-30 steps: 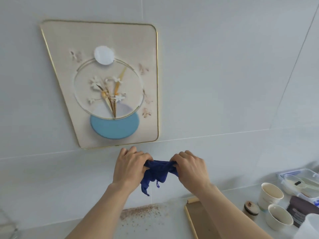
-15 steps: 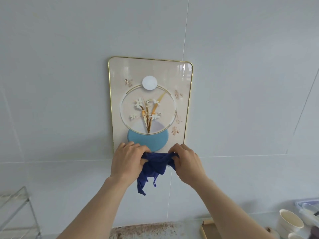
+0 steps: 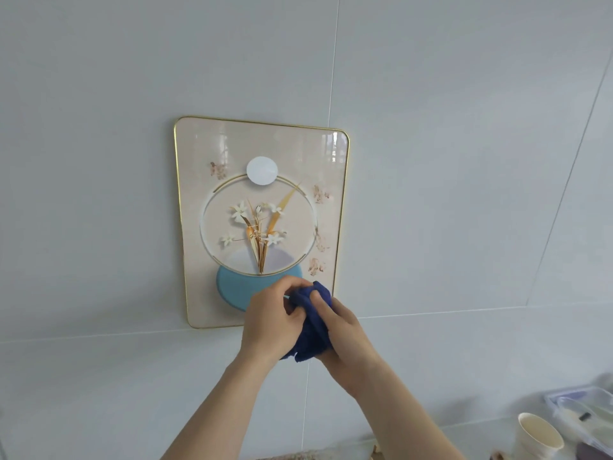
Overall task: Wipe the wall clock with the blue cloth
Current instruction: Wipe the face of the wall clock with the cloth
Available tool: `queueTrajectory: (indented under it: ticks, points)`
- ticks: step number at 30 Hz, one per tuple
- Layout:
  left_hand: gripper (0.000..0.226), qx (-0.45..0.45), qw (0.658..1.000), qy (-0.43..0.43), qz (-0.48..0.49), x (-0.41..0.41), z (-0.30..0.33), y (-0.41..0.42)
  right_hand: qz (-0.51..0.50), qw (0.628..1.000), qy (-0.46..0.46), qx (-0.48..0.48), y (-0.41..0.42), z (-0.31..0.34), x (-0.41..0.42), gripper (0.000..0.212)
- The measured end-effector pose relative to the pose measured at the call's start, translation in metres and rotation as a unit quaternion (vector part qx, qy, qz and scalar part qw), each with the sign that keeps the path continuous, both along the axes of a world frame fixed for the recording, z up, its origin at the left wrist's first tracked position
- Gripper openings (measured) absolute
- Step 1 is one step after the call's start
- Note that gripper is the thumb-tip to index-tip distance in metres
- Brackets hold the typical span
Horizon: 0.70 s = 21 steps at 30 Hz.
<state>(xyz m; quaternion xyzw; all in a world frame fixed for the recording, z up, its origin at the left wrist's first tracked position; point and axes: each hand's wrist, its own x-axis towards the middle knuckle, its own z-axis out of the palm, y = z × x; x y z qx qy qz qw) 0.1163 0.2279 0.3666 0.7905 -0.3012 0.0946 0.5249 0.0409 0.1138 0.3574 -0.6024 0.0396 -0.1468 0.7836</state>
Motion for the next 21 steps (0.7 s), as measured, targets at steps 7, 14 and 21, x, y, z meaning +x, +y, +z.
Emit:
queueTrajectory:
  ticks: [7, 14, 21]
  points:
    - [0.05, 0.034, 0.996, -0.084, 0.007, 0.028, -0.007, 0.006, -0.202, 0.976, -0.007, -0.08, -0.033, -0.001, 0.014, 0.024]
    - [0.059, 0.147, 0.902, -0.388, 0.12, 0.07, 0.004, -0.017, -0.388, 0.82, -0.184, -0.378, -0.046, 0.0, 0.05, 0.048]
    - [0.059, 0.169, 0.856, -0.461, 0.161, 0.12, -0.002, -0.038, -0.406, 0.639, -0.221, -0.615, -0.065, -0.045, 0.099, 0.046]
